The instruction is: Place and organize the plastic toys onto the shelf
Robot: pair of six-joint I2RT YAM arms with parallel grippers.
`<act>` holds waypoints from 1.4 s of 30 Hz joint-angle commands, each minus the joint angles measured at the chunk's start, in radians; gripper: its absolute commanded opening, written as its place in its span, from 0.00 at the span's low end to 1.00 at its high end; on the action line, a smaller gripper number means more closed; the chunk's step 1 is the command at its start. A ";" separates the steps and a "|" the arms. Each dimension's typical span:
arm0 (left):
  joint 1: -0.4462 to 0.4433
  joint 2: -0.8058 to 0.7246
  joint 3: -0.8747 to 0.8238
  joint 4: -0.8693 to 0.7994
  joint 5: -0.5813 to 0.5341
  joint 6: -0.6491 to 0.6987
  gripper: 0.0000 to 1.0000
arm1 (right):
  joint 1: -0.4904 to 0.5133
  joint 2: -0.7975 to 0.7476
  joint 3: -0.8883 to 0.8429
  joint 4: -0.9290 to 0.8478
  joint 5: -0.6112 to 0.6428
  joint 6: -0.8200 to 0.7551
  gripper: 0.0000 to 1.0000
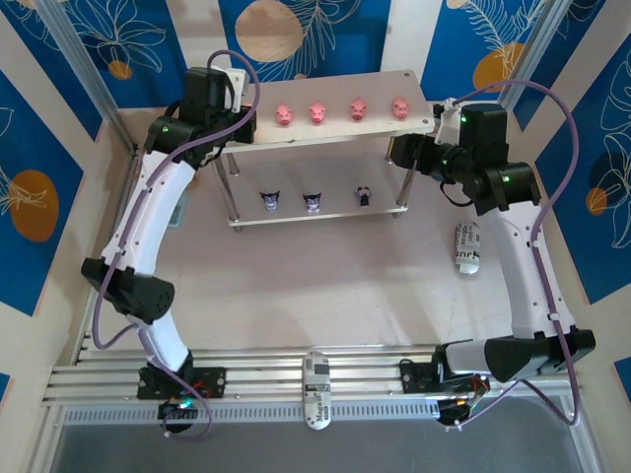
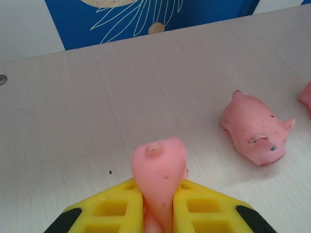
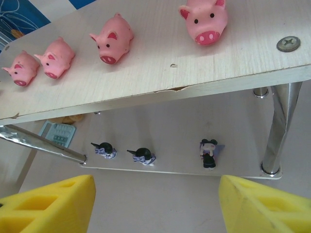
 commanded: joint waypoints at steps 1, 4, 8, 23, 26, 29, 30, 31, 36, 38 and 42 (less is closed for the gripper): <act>0.017 0.020 0.047 0.015 0.023 -0.012 0.18 | 0.004 0.006 0.020 -0.007 0.003 -0.010 0.69; 0.020 0.035 0.060 0.004 0.021 -0.014 0.19 | 0.004 0.012 0.019 -0.006 0.003 -0.011 0.69; 0.021 0.047 0.074 -0.015 0.019 -0.014 0.21 | 0.005 0.015 0.020 -0.003 0.002 -0.008 0.69; 0.026 0.058 0.080 -0.014 0.014 -0.018 0.37 | 0.007 0.017 0.011 0.002 0.005 -0.008 0.69; 0.026 0.059 0.080 -0.013 0.016 -0.020 0.39 | 0.007 0.017 0.012 0.003 0.005 -0.007 0.69; 0.027 0.062 0.080 -0.015 0.013 -0.022 0.40 | 0.007 0.016 0.012 0.005 0.005 -0.008 0.69; 0.027 0.062 0.080 -0.017 0.014 -0.020 0.41 | 0.006 0.017 0.012 0.005 0.007 -0.008 0.69; 0.027 0.064 0.080 -0.018 0.013 -0.022 0.42 | 0.007 0.017 0.013 0.005 0.007 -0.007 0.69; 0.030 0.067 0.080 -0.022 0.012 -0.021 0.45 | 0.007 0.016 0.012 0.007 0.007 -0.007 0.69; 0.031 0.068 0.080 -0.020 0.011 -0.022 0.46 | 0.007 0.017 0.015 0.006 0.007 -0.007 0.69; 0.032 0.067 0.080 -0.017 0.010 -0.024 0.48 | 0.007 0.017 0.018 0.006 0.007 -0.007 0.69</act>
